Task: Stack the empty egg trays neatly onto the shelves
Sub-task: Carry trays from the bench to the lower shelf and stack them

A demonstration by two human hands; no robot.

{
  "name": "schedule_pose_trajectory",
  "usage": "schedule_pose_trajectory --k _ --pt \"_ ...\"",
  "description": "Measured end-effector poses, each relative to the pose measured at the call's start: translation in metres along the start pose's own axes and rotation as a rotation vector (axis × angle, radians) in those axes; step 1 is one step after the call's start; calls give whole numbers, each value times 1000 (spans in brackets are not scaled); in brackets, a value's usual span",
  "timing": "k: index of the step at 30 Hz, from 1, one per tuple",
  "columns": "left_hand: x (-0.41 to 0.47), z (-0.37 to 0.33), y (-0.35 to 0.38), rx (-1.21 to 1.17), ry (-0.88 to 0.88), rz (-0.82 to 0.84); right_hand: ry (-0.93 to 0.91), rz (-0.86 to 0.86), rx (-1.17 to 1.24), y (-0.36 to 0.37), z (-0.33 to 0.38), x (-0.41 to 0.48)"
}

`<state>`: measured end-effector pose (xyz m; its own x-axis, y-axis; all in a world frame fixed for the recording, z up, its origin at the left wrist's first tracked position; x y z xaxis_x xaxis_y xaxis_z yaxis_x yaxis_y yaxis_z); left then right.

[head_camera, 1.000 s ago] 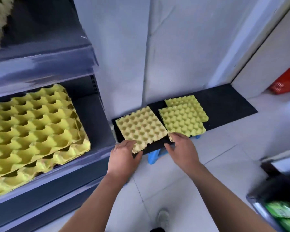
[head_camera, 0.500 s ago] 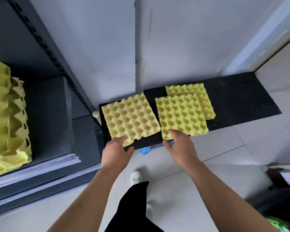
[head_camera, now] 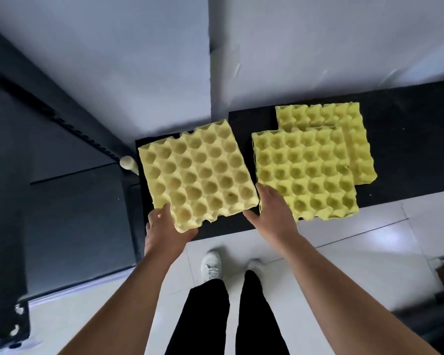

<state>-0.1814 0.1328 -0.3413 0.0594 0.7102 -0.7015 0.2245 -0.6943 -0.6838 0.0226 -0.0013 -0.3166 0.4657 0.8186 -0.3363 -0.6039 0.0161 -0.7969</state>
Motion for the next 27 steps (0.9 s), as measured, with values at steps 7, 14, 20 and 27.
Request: schedule_pose_trajectory --k 7,14,20,27 --pt "67 14 41 -131 -130 39 44 146 54 57 -42 60" --pt "87 22 61 -220 -201 34 -22 109 81 79 -56 81" --pt "76 24 47 -247 -177 -22 -71 52 143 69 -48 76" --pt "66 21 40 -233 -143 -11 -59 -34 199 60 -40 73"
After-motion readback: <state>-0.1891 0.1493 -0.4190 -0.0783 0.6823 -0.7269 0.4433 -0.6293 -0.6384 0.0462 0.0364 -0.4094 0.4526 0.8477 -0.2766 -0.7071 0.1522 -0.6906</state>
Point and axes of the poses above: each hand's wrist, its own x-axis towards the middle knuckle, its own y-axis out of the palm, z = x × y, the point moved 3 cm from there along x, towards the middle knuckle, and after that the axes turned 14 degrees about -y, right-handed, at the moved point
